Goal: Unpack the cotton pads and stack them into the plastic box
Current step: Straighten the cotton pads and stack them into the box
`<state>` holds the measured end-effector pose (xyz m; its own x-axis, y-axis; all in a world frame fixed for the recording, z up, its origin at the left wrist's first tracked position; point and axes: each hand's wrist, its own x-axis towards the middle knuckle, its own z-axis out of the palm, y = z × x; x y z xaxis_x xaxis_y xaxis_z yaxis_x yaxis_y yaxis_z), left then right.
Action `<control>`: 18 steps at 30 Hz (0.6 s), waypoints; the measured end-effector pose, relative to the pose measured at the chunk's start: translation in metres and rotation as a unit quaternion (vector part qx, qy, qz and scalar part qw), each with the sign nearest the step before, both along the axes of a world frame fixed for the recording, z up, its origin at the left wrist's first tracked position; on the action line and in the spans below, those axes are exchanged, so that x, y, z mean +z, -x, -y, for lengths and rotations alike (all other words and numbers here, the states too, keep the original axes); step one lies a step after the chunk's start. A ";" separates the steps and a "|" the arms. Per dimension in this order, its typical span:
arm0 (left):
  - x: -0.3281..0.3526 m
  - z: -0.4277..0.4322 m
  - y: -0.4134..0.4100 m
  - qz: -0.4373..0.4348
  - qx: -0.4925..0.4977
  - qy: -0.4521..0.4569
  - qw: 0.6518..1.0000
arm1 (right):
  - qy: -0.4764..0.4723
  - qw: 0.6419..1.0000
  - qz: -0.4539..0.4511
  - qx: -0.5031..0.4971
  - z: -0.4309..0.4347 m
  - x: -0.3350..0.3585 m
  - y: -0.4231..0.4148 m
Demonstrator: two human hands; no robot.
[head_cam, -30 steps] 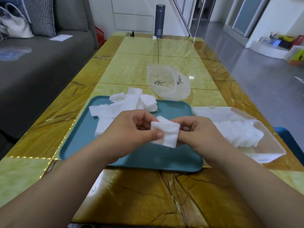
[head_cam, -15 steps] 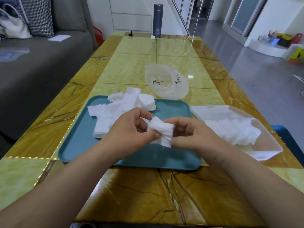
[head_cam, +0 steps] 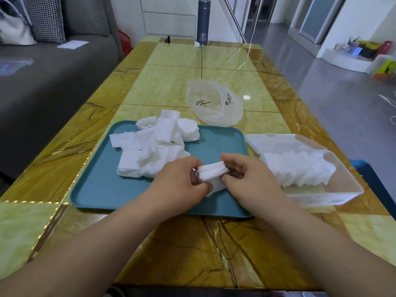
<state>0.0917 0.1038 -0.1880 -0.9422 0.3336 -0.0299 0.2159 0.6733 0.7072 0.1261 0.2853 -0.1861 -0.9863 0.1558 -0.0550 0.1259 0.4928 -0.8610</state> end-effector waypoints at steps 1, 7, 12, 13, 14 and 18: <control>-0.001 0.000 0.000 0.001 0.001 -0.003 1.000 | 0.007 1.000 0.007 -0.006 0.002 0.001 -0.001; -0.007 -0.004 -0.003 -0.021 -0.012 0.003 1.000 | 0.011 0.999 0.040 -0.008 0.020 -0.001 -0.007; -0.006 -0.003 -0.002 -0.050 -0.029 0.017 0.998 | 0.008 0.999 0.047 0.021 0.020 0.001 -0.009; -0.005 -0.002 -0.001 -0.052 -0.035 0.014 0.998 | -0.003 0.999 0.044 0.030 0.018 0.002 -0.009; -0.004 0.000 -0.001 -0.051 -0.042 0.010 0.998 | -0.019 0.998 0.037 0.036 0.016 0.004 -0.009; 0.003 0.005 0.003 -0.074 -0.039 0.038 0.996 | -0.069 0.997 -0.021 0.009 0.011 0.008 -0.006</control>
<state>0.0886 0.0989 -0.1851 -0.9091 0.4089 0.0799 0.3689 0.7008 0.6106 0.1326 0.2739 -0.1781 -0.9901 0.1403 0.0078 0.0800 0.6082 -0.7898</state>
